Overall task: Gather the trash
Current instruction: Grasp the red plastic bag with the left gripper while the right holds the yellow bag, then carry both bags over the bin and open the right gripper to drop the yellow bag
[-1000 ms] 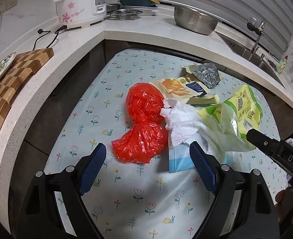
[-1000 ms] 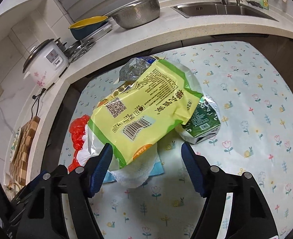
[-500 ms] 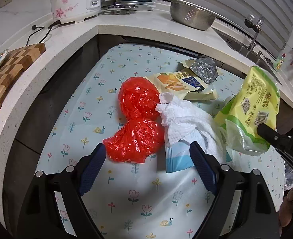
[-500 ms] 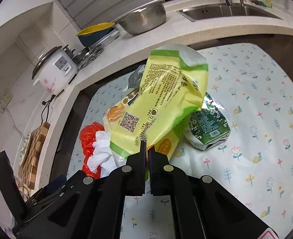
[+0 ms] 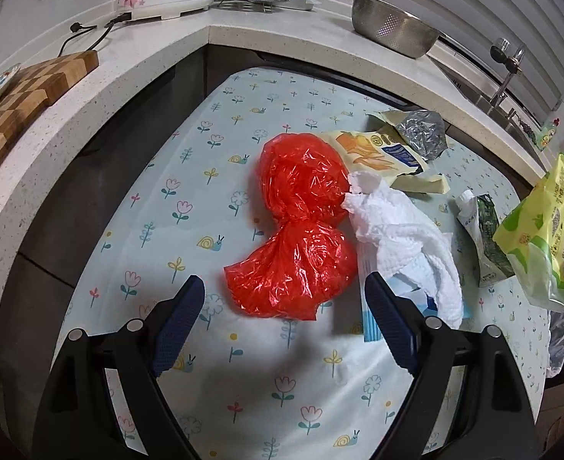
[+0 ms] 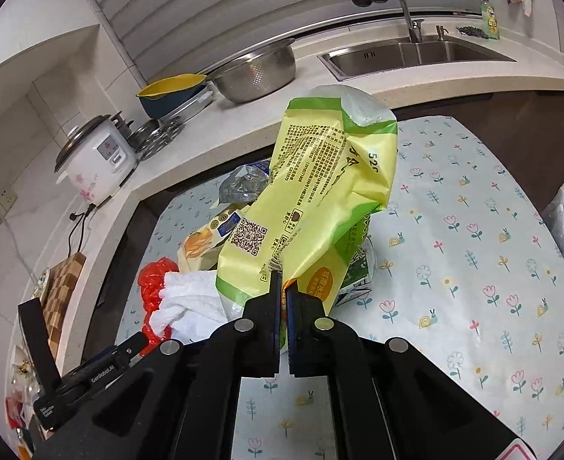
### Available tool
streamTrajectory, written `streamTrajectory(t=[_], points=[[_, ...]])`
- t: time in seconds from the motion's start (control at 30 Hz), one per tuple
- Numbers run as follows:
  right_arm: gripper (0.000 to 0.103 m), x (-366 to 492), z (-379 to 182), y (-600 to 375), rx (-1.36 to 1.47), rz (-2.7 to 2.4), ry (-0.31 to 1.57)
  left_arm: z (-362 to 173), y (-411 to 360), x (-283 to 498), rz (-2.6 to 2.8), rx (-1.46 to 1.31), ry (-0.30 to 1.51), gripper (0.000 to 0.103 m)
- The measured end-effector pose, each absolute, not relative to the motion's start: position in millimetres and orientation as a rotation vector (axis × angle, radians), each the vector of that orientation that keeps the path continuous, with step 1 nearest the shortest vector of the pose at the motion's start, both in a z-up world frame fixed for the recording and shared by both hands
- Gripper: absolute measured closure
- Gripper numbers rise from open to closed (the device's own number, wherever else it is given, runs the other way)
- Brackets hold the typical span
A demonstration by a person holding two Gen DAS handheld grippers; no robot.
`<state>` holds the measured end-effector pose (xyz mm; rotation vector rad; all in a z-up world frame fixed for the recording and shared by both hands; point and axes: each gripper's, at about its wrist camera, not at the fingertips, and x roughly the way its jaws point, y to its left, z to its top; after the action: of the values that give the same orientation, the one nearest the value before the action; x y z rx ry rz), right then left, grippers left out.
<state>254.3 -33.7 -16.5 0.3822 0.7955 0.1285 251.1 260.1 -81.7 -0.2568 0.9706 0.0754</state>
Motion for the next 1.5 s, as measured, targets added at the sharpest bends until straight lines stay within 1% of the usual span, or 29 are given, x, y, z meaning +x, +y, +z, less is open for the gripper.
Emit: streamTrajectory(t=[0.07,0.13,0.17,0.3,0.33,0.4,0.47,0.6,0.9,1.03,1.23,1.5], points=[[0.100,255,-17,-34,0.373,0.121,0.793,-89,260,259,0.089,-0.253,0.982,0.022],[0.100,256,-19,-35,0.366,0.115,0.798,-97,260,266,0.094,-0.254,0.992,0.026],[0.100,257,-21,-36,0.364,0.111,0.807,-101,260,270,0.096,-0.252,1.004,0.034],[0.100,258,-28,-39,0.372,0.105,0.826,-110,258,275,0.081,-0.263,1.029,0.054],[0.100,258,-28,-39,0.374,0.104,0.829,-108,256,273,0.087,-0.252,1.021,0.056],[0.100,256,-29,-40,0.377,0.106,0.831,-102,252,270,0.095,-0.225,1.003,0.064],[0.100,254,-27,-40,0.381,0.111,0.827,-95,250,265,0.103,-0.211,0.992,0.068],[0.100,245,-17,-43,0.383,0.123,0.802,-74,249,254,0.106,-0.218,0.951,0.070],[0.100,211,15,-62,0.402,0.133,0.721,-1,225,217,0.044,-0.212,0.800,0.071],[0.100,193,28,-79,0.413,0.122,0.685,20,194,204,-0.012,-0.177,0.763,0.071],[0.100,166,39,-116,0.441,0.082,0.643,37,137,187,-0.123,-0.140,0.748,0.071],[0.100,131,39,-181,0.492,-0.005,0.607,46,49,173,-0.263,-0.067,0.744,0.070]])
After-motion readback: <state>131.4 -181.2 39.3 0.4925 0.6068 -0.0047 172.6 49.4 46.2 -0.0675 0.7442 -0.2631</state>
